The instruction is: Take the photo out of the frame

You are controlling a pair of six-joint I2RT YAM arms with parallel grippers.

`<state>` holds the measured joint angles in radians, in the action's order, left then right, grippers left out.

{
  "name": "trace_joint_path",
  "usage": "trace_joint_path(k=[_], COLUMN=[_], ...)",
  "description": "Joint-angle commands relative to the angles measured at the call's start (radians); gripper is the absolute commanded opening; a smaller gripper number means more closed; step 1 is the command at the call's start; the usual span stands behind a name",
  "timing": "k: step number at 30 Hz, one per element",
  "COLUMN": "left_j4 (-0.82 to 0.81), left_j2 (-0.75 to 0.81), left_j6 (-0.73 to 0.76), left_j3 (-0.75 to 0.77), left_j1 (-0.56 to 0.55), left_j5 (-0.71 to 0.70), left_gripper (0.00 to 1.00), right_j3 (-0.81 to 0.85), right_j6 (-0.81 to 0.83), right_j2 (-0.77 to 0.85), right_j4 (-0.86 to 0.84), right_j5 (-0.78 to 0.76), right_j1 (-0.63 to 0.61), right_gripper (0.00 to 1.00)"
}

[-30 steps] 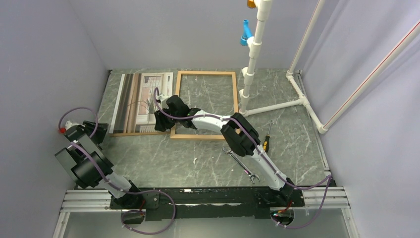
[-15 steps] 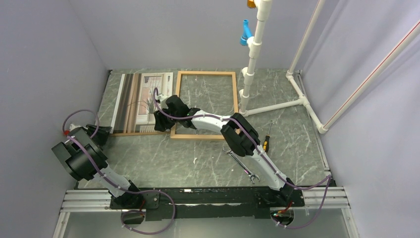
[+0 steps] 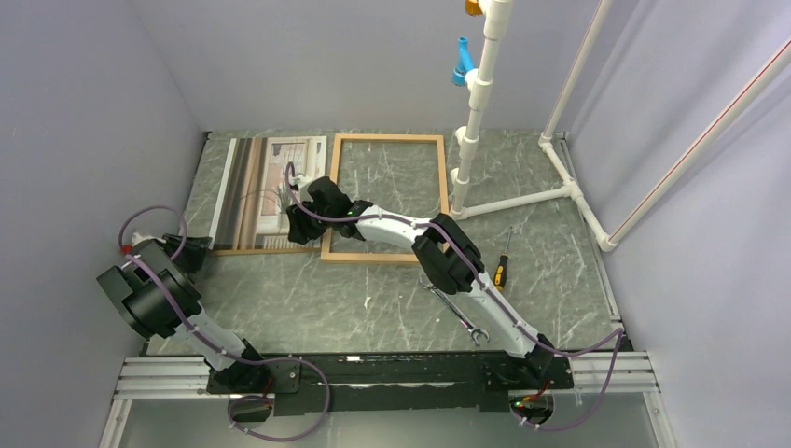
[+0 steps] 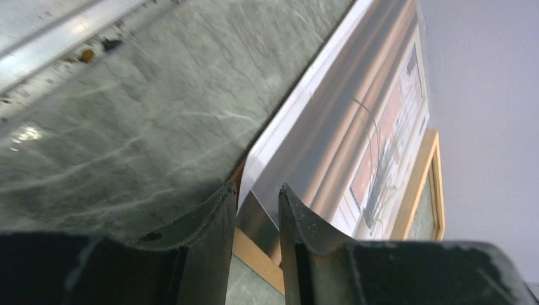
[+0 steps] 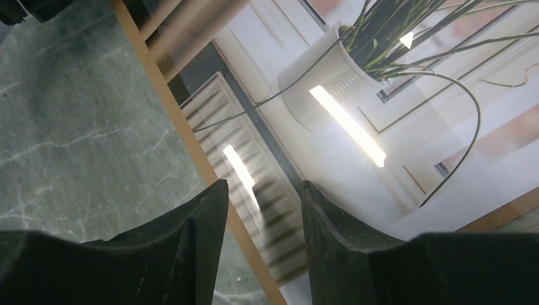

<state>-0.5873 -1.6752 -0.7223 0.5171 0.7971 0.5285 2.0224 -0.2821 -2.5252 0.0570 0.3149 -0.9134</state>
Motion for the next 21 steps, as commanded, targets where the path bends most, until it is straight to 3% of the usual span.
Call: trace_joint_path(k=[1,12,21], left_j4=[-0.048,-0.028,-0.015], left_j2=[-0.016,-0.026,0.009], left_j6=[-0.052,-0.045,-0.037], left_j3=[0.002,0.000,-0.023], left_j1=[-0.011,-0.025,-0.026], left_j5=[0.103,0.096,0.062], left_gripper=[0.34,0.32,0.07], right_j3=[0.049,0.067,0.074], right_j6=[-0.010,-0.005,-0.005], right_j2=[-0.045,-0.045,-0.040], right_j4=[0.037,0.052,0.056], right_j5=[-0.029,-0.029,-0.021], right_j1=[-0.003,-0.002,-0.003], right_gripper=[0.49,0.49,0.49])
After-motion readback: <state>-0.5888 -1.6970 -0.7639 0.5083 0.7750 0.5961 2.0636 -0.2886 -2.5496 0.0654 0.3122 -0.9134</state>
